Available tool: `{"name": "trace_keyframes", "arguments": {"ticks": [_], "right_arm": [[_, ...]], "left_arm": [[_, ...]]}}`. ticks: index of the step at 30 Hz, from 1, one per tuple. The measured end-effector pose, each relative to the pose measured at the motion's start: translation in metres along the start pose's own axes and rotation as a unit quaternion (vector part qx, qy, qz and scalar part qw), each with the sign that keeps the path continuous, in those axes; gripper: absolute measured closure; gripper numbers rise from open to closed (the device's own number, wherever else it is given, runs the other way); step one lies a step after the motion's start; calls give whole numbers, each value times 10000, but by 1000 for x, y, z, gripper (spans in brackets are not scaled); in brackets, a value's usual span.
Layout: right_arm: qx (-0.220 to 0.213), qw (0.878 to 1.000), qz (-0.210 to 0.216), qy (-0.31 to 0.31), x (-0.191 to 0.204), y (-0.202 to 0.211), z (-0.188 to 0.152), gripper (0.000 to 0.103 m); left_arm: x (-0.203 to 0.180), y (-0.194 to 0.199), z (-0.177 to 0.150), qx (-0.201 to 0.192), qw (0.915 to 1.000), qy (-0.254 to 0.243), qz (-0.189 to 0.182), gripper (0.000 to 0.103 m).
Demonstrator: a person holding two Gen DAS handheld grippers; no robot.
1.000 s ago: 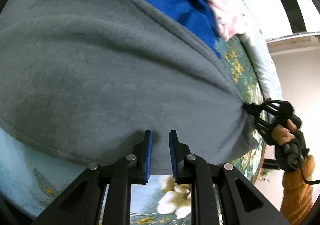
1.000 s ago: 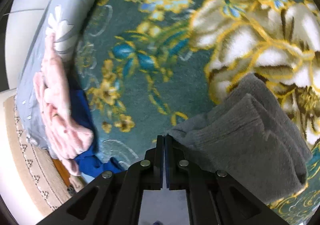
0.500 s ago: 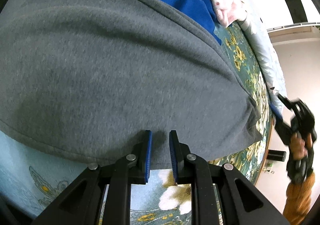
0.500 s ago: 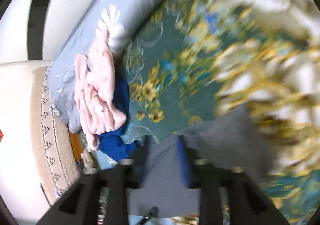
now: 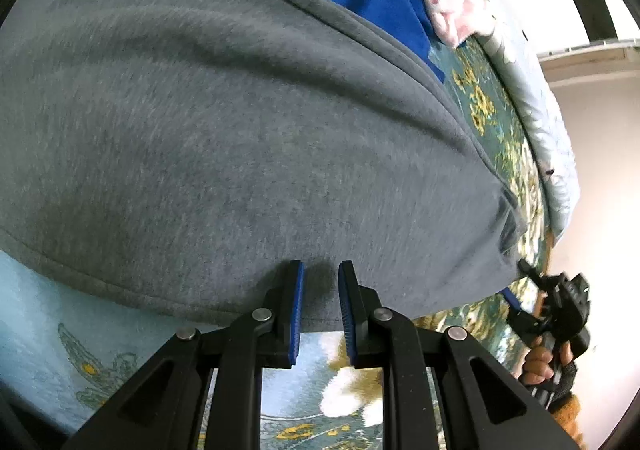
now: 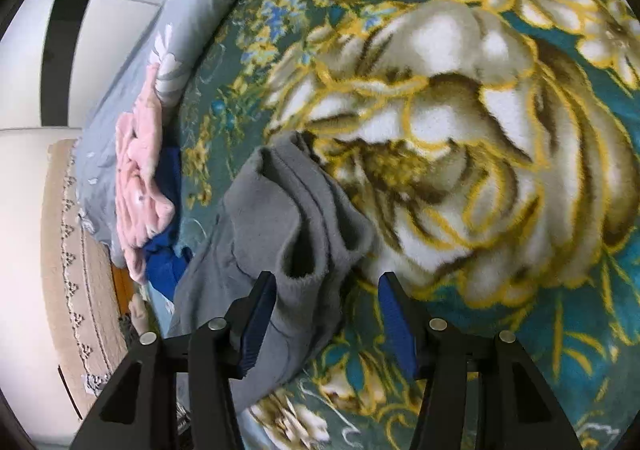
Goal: Fold clothes
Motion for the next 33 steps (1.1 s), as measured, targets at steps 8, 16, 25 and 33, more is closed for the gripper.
{"name": "trace_keyframes", "arguments": {"ticks": [8, 16, 25, 33], "right_arm": [[-194, 9993, 45, -322, -7, 0, 5, 93], [-305, 9970, -659, 279, 34, 12, -4, 93], [-550, 9601, -862, 2602, 214, 12, -77, 93], [6, 9070, -1065, 4075, 294, -87, -166, 93]], "left_arm": [[-20, -13, -2, 159, 9988, -399, 233, 86], [-10, -13, 1, 210, 9996, -199, 2, 86], [44, 52, 1, -869, 9862, 885, -1094, 86], [118, 107, -21, -1786, 9585, 1679, -1457, 86]]}}
Point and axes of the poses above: each gripper's, at about its wrist camera, not at the fingertips, and y roughly against the way its jaws point, x to its left, z to its top, the point moved 3 cm from there along -y, roughly the way its jaws point, and after that the axes turned 13 degrees about x, right-handed, at the moved point
